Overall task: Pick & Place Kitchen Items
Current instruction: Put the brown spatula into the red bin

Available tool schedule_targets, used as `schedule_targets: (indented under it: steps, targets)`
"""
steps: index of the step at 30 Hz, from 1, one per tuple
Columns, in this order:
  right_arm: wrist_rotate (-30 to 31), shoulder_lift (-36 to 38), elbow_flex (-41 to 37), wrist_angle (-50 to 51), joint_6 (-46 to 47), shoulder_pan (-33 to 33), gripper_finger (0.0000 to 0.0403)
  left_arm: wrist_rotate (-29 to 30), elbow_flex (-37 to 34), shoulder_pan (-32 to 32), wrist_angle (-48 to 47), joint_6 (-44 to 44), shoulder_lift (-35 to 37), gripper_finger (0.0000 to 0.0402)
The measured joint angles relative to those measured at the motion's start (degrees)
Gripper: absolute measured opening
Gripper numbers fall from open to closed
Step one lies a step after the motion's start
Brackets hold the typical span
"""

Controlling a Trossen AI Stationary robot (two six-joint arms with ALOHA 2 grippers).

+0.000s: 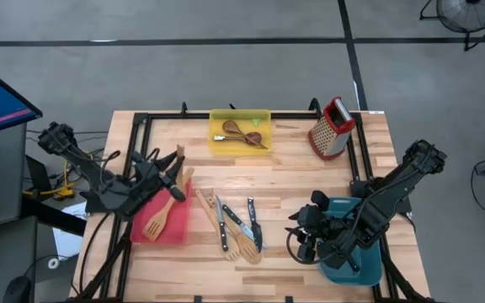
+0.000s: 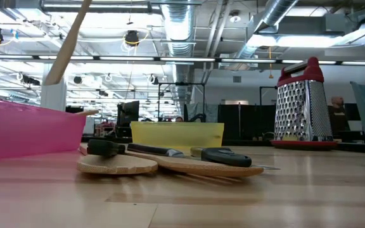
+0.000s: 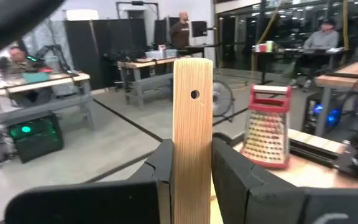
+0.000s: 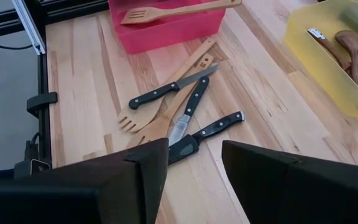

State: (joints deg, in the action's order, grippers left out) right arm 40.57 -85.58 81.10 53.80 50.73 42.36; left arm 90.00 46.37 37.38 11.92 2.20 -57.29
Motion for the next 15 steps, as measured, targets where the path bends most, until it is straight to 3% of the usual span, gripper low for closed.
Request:
schedule_targets:
  steps: [8, 12, 15]
  targets:
    - [0.0, 0.0, 0.0, 0.2, -0.3, 0.0, 0.0163, 0.0, -1.7, 5.5, 0.4, -1.5, 4.4, 0.0053]
    - [0.0, 0.0, 0.0, 0.2, -0.3, 0.0, 0.0163, -0.4, -1.8, 6.0, 0.5, 2.0, 9.3, 0.0053]
    - [0.0, 0.0, 0.0, 0.2, -0.2, 0.0, 0.0163, -4.9, -1.8, 6.0, 0.6, 3.7, 14.5, 0.0053]
